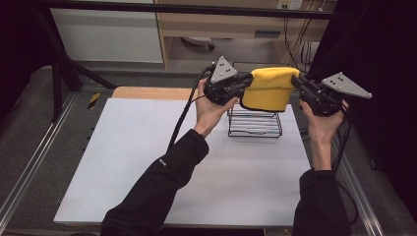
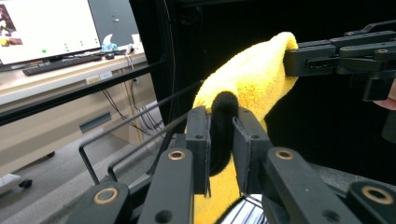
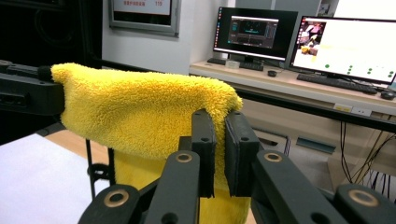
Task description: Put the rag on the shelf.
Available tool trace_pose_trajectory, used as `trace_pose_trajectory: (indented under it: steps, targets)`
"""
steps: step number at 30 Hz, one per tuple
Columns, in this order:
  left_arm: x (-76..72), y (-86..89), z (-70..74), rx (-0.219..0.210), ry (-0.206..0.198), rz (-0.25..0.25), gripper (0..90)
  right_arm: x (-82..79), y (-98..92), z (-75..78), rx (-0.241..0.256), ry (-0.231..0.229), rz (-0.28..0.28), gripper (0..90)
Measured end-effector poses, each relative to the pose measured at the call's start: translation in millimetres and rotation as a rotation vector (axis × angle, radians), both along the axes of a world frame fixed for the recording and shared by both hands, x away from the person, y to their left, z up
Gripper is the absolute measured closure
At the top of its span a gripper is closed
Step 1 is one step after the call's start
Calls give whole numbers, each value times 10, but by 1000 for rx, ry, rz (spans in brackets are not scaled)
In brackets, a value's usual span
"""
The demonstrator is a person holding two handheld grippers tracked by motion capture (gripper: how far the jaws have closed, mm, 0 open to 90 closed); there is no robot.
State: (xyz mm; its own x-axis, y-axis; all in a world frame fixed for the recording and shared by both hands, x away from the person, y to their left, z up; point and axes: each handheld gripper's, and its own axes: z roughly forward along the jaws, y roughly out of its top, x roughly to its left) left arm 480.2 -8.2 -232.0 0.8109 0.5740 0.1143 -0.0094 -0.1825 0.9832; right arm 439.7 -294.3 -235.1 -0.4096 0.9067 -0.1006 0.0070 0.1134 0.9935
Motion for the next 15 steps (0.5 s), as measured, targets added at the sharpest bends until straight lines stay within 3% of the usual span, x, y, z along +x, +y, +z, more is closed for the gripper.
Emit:
trace_pose_trajectory:
  steps: [15]
  targets:
    - [-75, -30, -198, 54, 42, 2, 769, -75, -37, -246, -15, 70, 26, 835]
